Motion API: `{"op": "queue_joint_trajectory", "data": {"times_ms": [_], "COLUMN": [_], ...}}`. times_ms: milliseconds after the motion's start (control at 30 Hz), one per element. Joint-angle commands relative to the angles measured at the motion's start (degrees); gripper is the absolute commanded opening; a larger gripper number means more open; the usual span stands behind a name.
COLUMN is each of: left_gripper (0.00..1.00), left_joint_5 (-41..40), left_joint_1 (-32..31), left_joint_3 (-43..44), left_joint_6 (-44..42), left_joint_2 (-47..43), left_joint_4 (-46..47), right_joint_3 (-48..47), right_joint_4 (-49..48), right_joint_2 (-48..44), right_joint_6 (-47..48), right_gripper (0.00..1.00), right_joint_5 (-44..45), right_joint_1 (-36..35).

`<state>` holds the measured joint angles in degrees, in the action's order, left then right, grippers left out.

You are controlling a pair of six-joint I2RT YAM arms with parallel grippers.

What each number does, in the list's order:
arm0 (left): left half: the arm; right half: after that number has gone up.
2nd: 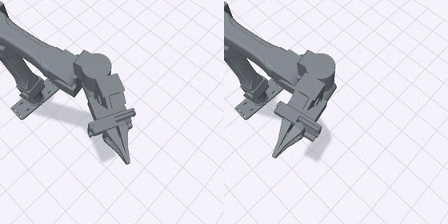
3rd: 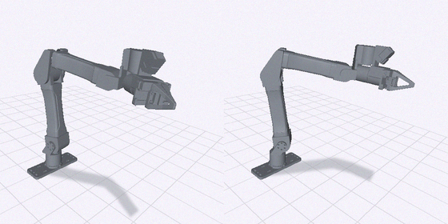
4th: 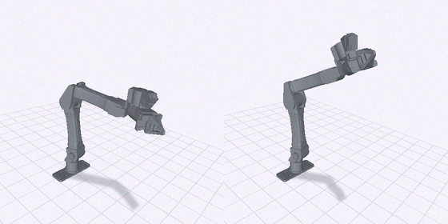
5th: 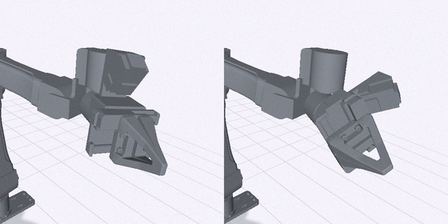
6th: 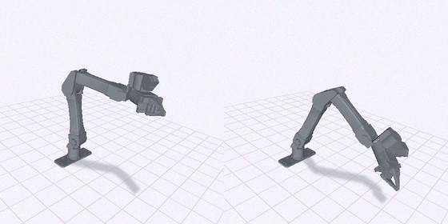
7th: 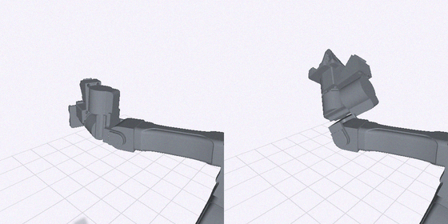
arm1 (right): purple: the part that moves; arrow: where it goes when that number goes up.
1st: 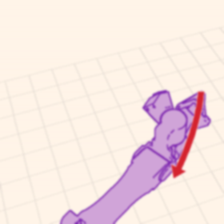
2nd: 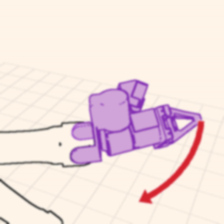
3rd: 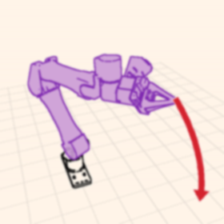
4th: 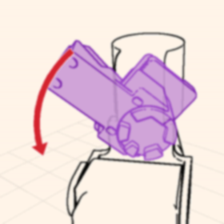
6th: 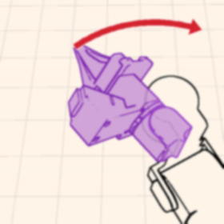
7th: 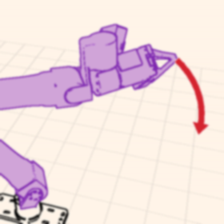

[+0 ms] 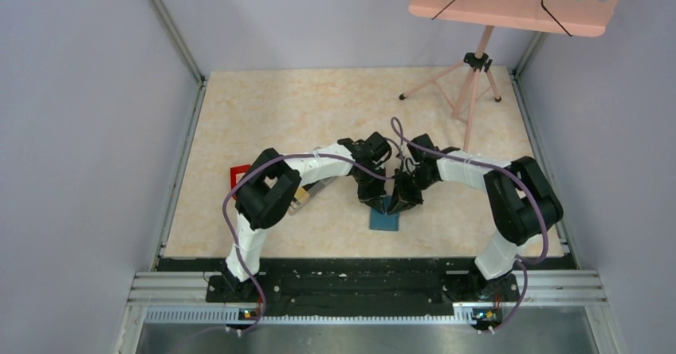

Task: Put the credit cards into the card holder
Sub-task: Close the card holder at the center of the board, then reset both arms

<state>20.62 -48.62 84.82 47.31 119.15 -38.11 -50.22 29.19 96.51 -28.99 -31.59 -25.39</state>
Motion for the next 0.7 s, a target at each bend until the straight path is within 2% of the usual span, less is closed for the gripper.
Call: {"op": "queue_joint_trajectory", "data": {"times_ms": [0,67,133,200,267,333,400,567,667], "left_gripper": [0.00,0.00,0.07,0.17,0.32,0.46,0.54,0.63,0.69], "left_joint_5": [-8.1,-7.8,-7.9,-8.3,-9.0,-9.0,-7.3,0.4,0.8], "left_joint_1": [-1.1,-1.1,-1.1,-1.0,-0.8,-0.4,0.8,6.0,9.5], "left_joint_3": [-3.2,-3.3,-3.5,-4.0,-4.8,-6.2,-9.0,-22.5,-29.8], "left_joint_6": [-1.9,-2.2,-2.1,-2.1,-2.0,-1.4,-0.2,7.4,9.8], "left_joint_2": [4.8,2.4,-0.7,-4.3,-8.3,-12.4,-16.5,-27.1,-33.3], "left_joint_4": [0.2,1.8,3.8,5.9,8.1,10.8,15.6,34.3,43.1], "right_joint_3": [2.6,2.4,1.5,0.5,-0.4,-1.0,-1.0,0.4,2.1], "right_joint_4": [-2.8,-3.7,-3.6,-3.0,-2.2,-1.9,-1.9,-3.3,-4.5], "right_joint_2": [3.3,0.6,-2.8,-6.6,-10.9,-14.2,-17.0,-22.0,-25.3], "right_joint_6": [2.4,2.5,2.5,2.9,2.8,2.6,2.1,1.2,1.3], "right_gripper": [0.05,0.08,0.11,0.28,0.44,0.57,0.69,0.85,0.94], "right_joint_5": [11.0,8.8,8.2,8.7,10.7,11.6,11.5,7.5,6.3], "right_joint_1": [-3.4,-3.4,-3.4,-3.4,-3.3,-2.6,-1.4,4.4,7.7]}}
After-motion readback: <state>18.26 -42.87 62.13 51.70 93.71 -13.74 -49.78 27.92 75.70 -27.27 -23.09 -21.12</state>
